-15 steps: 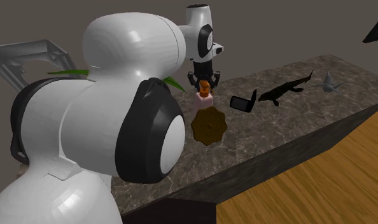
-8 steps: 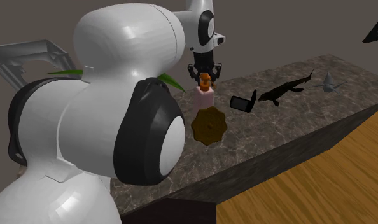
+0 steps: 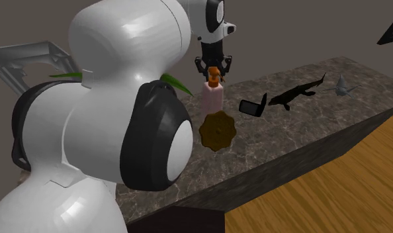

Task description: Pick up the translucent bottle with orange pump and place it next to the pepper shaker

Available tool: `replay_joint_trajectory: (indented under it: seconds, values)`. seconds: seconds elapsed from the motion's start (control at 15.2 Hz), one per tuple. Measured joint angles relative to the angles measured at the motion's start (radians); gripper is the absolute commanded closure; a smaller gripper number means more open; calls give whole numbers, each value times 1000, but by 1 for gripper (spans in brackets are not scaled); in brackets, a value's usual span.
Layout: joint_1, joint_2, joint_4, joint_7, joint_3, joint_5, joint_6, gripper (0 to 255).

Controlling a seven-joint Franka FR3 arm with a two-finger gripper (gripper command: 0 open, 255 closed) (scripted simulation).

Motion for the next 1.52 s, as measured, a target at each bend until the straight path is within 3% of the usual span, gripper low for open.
replay_joint_trajectory:
  seconds: [0.26,0.4,0.92,1.52]
  values:
    - [-2,5,59,-6,-1,2,-53,255]
    - [15,-31,22,15,5,-7,-55,255]
    - [104,-297,-266,154,56,-61,-47,255]
    - [184,-514,-437,324,154,-72,-118,255]
